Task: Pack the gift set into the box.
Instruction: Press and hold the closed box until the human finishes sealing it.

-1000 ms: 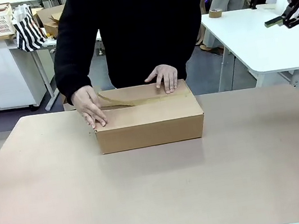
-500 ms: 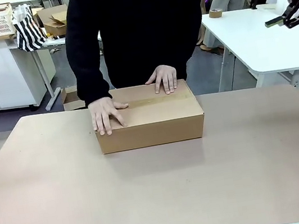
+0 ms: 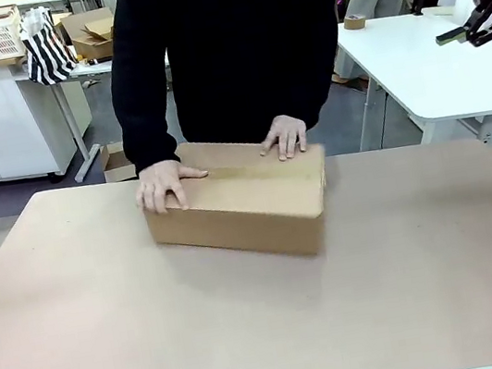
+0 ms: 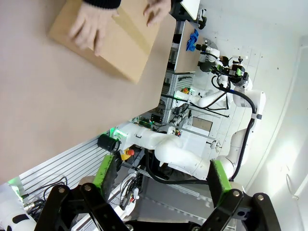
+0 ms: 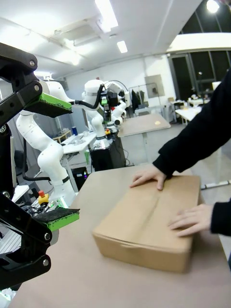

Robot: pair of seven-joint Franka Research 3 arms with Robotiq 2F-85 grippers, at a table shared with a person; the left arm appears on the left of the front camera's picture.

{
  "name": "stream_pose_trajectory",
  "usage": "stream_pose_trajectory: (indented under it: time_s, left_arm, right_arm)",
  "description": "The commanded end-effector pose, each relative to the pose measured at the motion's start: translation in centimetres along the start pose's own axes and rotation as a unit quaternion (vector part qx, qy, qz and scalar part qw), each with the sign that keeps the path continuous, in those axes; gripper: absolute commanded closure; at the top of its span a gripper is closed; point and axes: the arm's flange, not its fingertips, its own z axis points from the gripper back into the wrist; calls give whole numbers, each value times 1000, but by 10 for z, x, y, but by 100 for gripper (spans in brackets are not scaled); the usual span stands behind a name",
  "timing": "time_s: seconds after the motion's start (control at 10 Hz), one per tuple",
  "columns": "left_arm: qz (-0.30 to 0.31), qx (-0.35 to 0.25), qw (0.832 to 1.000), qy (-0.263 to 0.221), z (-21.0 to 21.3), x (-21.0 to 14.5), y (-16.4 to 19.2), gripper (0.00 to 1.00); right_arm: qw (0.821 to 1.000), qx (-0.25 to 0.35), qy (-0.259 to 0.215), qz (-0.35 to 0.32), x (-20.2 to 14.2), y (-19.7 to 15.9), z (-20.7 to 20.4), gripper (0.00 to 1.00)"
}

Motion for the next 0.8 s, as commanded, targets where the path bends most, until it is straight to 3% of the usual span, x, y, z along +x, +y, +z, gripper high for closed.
stream_pose_trajectory:
  time_s: [0.0, 0.7]
  left_arm:
    - [-3, -5, 1000, 3, 0, -2, -2, 0]
    - [-3, -5, 1000, 3, 0, -2, -2, 0]
  right_arm:
    - [1000, -6, -1, 5, -1, 1, 2, 0]
    - [1000, -6, -1, 5, -1, 1, 2, 0]
